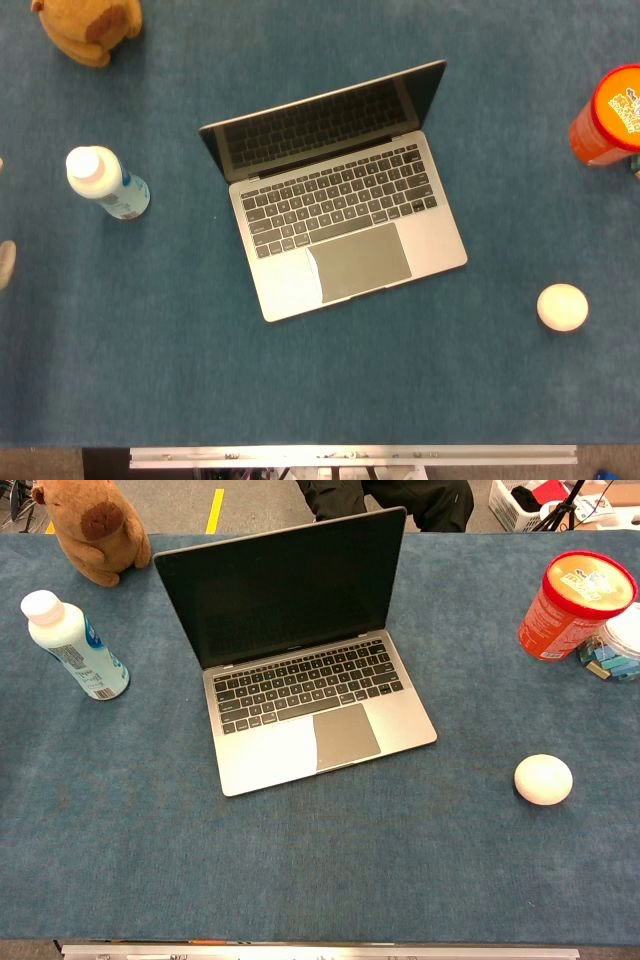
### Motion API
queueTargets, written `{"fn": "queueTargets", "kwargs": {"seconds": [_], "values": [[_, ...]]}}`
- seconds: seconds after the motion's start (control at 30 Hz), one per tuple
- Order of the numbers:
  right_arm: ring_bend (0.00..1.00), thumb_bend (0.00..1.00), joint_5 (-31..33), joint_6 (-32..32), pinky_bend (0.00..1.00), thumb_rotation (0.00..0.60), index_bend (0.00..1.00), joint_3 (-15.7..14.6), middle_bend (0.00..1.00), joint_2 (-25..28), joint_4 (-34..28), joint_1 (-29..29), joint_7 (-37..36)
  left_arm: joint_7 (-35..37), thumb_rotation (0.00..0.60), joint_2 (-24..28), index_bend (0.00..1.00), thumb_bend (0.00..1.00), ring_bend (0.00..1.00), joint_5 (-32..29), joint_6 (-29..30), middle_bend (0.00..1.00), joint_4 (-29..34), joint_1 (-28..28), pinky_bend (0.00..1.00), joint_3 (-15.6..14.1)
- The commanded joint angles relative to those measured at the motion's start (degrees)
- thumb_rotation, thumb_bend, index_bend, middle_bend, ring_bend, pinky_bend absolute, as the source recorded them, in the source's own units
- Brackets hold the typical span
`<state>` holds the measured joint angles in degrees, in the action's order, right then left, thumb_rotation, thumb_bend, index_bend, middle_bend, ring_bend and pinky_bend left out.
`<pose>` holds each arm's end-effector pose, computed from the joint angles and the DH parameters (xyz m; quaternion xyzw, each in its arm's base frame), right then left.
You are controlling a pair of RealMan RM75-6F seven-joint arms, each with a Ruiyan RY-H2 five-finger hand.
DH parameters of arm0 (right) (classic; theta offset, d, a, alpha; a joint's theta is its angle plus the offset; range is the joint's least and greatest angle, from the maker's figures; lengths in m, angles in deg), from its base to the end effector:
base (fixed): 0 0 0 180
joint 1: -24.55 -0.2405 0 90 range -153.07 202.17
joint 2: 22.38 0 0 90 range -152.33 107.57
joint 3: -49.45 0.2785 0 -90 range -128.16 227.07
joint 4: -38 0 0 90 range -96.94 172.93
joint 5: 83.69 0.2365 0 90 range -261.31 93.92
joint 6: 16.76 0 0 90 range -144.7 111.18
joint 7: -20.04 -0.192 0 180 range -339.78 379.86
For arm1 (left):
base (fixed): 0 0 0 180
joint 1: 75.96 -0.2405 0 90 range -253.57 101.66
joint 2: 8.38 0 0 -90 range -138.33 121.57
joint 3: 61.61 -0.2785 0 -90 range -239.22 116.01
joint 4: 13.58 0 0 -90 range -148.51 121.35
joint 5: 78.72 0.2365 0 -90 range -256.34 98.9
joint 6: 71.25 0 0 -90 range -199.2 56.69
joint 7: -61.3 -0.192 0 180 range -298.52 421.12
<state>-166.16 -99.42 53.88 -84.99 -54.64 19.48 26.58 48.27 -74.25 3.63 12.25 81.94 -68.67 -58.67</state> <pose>-0.3523 -0.2405 0.1557 0.6034 -0.3644 0.3369 0.6241 -0.3280 0.2457 0.1269 -0.6190 -0.3553 -0.3401 0.6123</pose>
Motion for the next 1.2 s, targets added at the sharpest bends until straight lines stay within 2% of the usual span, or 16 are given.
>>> {"fn": "queueTargets", "kwargs": {"seconds": [0.03,0.47,0.73,1.2], "values": [[0.20,0.17,0.0,0.3,0.24,0.600,0.18,0.0,0.28,0.3,-0.3,-0.1,0.2,0.1,0.600,-0.2,0.06,0.37,0.06,-0.2,-0.4,0.08,-0.3,0.1,0.12,0.0],[0.20,0.17,-2.3,0.9,0.24,0.600,0.18,0.0,0.28,1.9,-1.5,-1.4,-1.2,0.3,0.600,-0.1,0.06,0.37,0.06,-0.1,-0.3,0.08,0.3,0.1,0.12,0.1],[0.20,0.17,-4.7,1.8,0.24,0.600,0.18,-1.0,0.28,2.7,-1.7,-2.1,-5.0,0.6,0.600,0.3,0.06,0.38,0.06,-0.4,-0.3,0.08,0.8,-0.1,0.12,0.1],[0.20,0.16,-8.0,4.5,0.24,0.600,0.18,-3.3,0.29,1.5,-1.2,-3.5,-6.5,0.2,0.600,0.8,0.06,0.37,0.06,-0.9,-0.6,0.08,1.6,-0.3,0.12,-0.1]]}}
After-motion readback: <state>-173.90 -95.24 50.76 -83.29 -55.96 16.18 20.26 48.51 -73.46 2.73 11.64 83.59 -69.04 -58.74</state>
